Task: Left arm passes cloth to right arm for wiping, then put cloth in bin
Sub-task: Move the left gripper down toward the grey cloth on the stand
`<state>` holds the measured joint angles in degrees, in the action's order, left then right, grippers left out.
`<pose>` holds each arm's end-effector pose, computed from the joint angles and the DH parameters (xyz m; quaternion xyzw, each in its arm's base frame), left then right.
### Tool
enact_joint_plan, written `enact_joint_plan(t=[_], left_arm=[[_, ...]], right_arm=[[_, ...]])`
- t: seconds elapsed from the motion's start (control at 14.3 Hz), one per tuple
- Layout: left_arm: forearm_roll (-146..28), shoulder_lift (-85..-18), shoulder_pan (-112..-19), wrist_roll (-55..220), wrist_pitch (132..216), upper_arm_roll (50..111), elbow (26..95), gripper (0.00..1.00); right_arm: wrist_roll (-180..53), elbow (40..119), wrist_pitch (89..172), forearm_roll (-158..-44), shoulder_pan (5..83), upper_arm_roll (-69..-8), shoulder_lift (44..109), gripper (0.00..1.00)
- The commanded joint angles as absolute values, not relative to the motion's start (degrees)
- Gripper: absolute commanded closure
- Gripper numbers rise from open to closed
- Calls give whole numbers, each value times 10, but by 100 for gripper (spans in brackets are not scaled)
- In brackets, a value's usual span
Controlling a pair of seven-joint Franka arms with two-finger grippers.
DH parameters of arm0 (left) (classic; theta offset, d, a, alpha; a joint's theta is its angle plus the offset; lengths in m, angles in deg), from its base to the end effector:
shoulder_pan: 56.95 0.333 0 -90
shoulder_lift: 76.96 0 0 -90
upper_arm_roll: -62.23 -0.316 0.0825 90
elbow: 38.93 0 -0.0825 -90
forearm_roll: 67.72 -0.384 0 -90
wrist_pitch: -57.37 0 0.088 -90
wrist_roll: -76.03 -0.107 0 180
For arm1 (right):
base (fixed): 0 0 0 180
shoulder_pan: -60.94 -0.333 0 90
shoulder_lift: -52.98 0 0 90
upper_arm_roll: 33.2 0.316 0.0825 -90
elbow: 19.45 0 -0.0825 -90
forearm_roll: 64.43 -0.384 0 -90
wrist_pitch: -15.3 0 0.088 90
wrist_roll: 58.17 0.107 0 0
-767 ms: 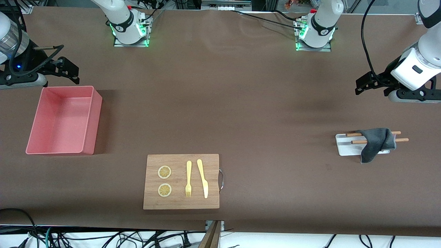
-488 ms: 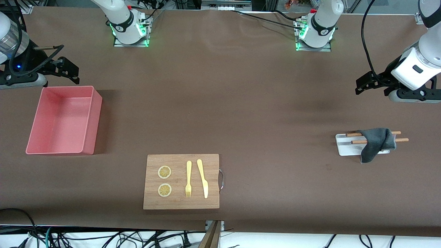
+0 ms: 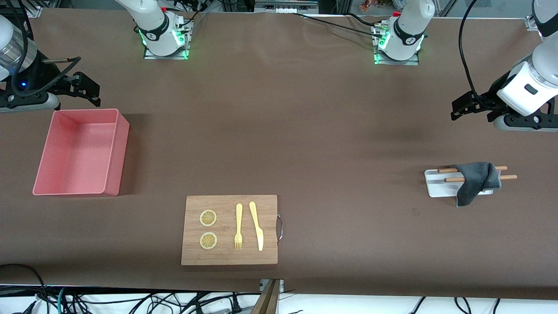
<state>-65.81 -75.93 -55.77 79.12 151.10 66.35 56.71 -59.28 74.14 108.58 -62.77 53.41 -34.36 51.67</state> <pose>0.5606 -0.0318 0.5735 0.9995 0.0028 -0.0265 0.0159 0.5490 0.0582 0.6126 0.9977 0.0659 0.0094 0.0138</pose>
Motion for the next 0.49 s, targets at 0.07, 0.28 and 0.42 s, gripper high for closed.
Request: enact_joint_plan(t=[0.07,0.28,0.42], left_arm=[[-658,-736,-555,791,1494,663,541,0],[-657,-714,-555,791,1494,664,532,0],[-658,-703,-554,790,1494,663,520,0]], right_arm=[[-590,729,1084,-639,537,-343,521,0],[-589,729,1084,-642,536,-343,520,0],[-589,729,1080,-643,536,-343,520,0]])
